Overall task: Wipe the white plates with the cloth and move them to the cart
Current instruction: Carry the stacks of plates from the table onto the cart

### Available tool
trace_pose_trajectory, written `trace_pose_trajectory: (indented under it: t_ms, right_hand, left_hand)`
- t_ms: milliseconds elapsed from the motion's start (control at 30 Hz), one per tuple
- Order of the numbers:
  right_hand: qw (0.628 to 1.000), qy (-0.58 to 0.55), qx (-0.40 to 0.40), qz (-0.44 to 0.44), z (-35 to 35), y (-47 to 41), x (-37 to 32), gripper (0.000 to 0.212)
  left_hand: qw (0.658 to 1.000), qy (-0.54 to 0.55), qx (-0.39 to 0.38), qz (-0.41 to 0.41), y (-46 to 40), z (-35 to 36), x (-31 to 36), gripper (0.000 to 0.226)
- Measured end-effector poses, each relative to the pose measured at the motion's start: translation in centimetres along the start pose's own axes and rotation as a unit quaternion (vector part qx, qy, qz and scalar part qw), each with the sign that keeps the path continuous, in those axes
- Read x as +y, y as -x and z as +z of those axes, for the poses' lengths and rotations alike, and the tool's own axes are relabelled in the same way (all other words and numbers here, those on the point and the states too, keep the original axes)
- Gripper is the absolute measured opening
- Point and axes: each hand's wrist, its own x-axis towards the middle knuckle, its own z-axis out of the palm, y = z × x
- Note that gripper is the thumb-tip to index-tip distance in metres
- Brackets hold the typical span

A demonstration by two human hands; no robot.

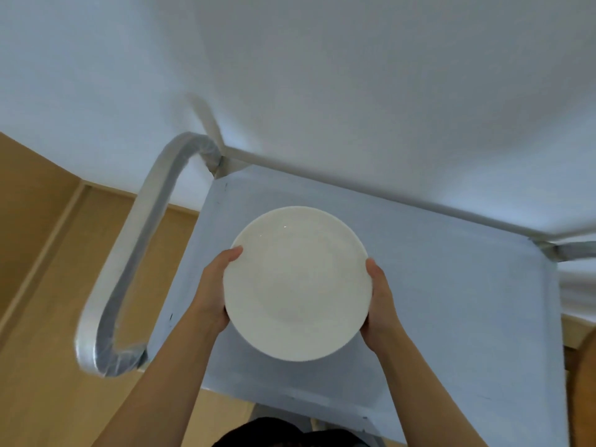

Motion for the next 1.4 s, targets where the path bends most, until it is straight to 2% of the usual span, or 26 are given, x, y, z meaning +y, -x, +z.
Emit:
trace_pose_trajectory:
  t_ms: [100, 200, 267, 333, 400, 567, 600, 700, 733, 767, 900, 1100, 1267, 1333, 1400]
  right_hand:
    - [0.999, 0.047, -0.017, 0.010, -0.6, 0.2, -0.7, 0.044]
    - [0.996, 0.081, 0.045, 0.000, -1.8, 1.0, -2.0, 0.040]
    - [0.985, 0.142, 0.088, -0.046, -3.6, 2.0, -2.9, 0.027]
    - [0.968, 0.199, 0.106, -0.108, -6.0, 3.9, -3.7, 0.016]
    - [0.954, 0.232, 0.115, -0.152, -8.7, 6.3, -4.4, 0.014]
    - [0.910, 0.329, 0.151, -0.204, -17.2, 13.8, -4.7, 0.016]
    - [0.900, 0.343, 0.164, -0.213, -19.2, 15.5, -4.4, 0.020]
    - [0.882, 0.354, 0.204, -0.235, -25.4, 20.4, -3.5, 0.031]
    - [0.878, 0.358, 0.213, -0.235, -27.7, 21.8, -3.1, 0.033]
    - [0.874, 0.363, 0.221, -0.236, -30.0, 23.1, -2.7, 0.033]
    - [0.855, 0.386, 0.261, -0.230, -38.2, 27.2, -1.0, 0.008]
    - [0.848, 0.392, 0.310, -0.175, -47.1, 29.6, 1.5, 0.030]
    - [0.869, 0.339, 0.348, -0.096, -52.6, 29.0, 3.8, 0.032]
    - [0.880, 0.316, 0.350, -0.055, -53.9, 28.4, 4.8, 0.035]
    - [0.893, 0.271, 0.360, -0.015, -55.8, 27.7, 6.1, 0.036]
  left_hand:
    - [1.000, -0.019, 0.014, 0.003, 0.4, 0.3, 0.6, 0.025]
    - [0.989, -0.100, 0.045, 0.097, 1.0, 0.6, 2.0, 0.025]
    - [0.960, -0.208, 0.103, 0.155, 1.9, 1.4, 3.0, 0.041]
    - [0.905, -0.345, 0.137, 0.208, 3.5, 2.9, 3.4, 0.047]
    - [0.858, -0.428, 0.115, 0.261, 5.6, 5.6, 2.8, 0.042]
    - [0.797, -0.491, -0.027, 0.352, 12.0, 15.3, -2.8, 0.034]
    - [0.766, -0.516, -0.054, 0.380, 13.4, 17.4, -4.6, 0.036]
    - [0.616, -0.615, -0.139, 0.472, 17.1, 23.3, -10.4, 0.041]
    - [0.584, -0.630, -0.166, 0.485, 18.3, 25.3, -12.4, 0.041]
    - [0.566, -0.635, -0.190, 0.490, 19.6, 27.1, -14.3, 0.041]
    - [0.554, -0.614, -0.268, 0.494, 24.1, 33.3, -21.6, 0.038]
    - [0.534, -0.623, -0.341, 0.459, 27.9, 40.1, -28.8, 0.040]
    - [0.546, -0.643, -0.387, 0.372, 27.1, 45.6, -32.4, 0.045]
    - [0.566, -0.642, -0.398, 0.331, 26.4, 47.5, -33.8, 0.042]
    - [0.602, -0.623, -0.416, 0.277, 25.4, 50.1, -36.1, 0.037]
